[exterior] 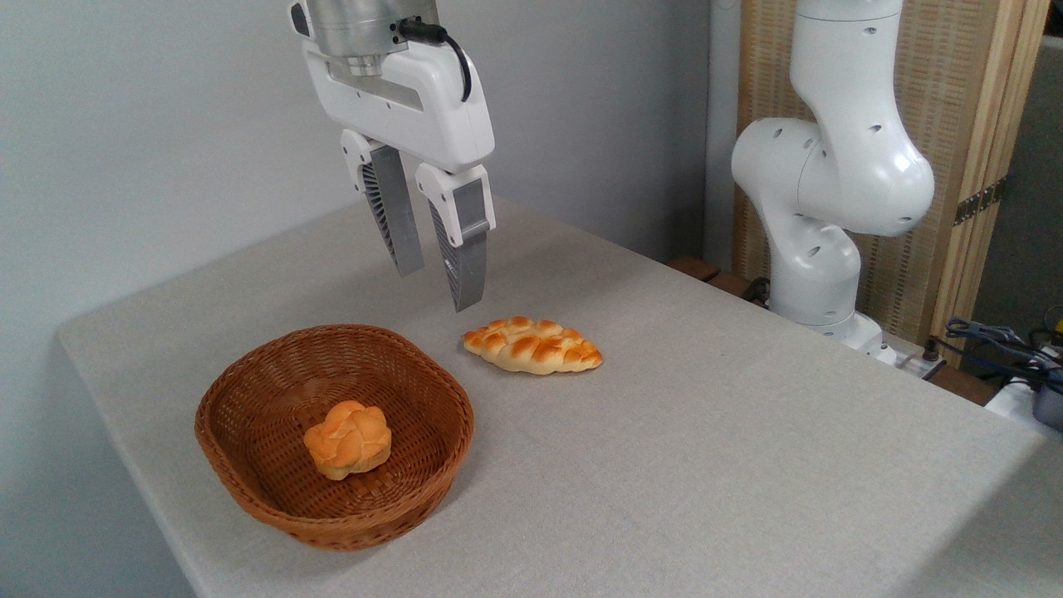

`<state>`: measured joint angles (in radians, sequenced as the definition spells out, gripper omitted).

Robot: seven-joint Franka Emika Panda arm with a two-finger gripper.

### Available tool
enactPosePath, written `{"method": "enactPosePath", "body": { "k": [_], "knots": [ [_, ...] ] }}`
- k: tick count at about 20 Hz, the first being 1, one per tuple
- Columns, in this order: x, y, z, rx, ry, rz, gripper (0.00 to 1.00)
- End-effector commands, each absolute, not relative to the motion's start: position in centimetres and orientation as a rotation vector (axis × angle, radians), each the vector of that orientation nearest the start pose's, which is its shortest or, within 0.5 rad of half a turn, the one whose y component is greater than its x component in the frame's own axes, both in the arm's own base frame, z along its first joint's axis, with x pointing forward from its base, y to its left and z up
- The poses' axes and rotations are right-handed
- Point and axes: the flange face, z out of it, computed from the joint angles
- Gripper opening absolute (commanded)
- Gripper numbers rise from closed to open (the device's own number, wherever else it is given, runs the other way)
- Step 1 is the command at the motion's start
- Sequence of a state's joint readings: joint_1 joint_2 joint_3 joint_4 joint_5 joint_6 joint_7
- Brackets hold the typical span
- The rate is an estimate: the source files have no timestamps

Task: Put bread into the basket
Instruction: 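Lower the open gripper down onto the braided golden bread roll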

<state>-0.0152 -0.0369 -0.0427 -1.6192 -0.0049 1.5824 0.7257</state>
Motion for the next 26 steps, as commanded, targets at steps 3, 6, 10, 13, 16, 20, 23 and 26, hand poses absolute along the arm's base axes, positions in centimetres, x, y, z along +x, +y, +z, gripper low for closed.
{"method": "enactPosePath", "body": {
  "k": [3, 6, 10, 13, 16, 20, 23, 26],
  "knots": [
    [53.9, -2.1, 62.3, -2.908, 1.240, -0.023, 1.00],
    [53.9, -2.1, 62.3, -2.908, 1.240, -0.023, 1.00],
    [53.5, -2.3, 61.8, -2.909, 1.246, -0.009, 1.00],
    [51.4, -2.7, 60.8, -2.908, 1.275, 0.011, 1.00],
    [48.8, -4.1, 58.7, -2.890, 1.317, 0.011, 1.00],
    [46.0, -9.3, 54.8, -2.756, 1.583, 0.114, 1.00],
    [44.4, -12.9, 51.9, -2.670, 1.720, 0.200, 1.00],
    [43.1, -14.0, 48.7, -2.485, 2.001, 0.294, 1.00]
  ]
}}
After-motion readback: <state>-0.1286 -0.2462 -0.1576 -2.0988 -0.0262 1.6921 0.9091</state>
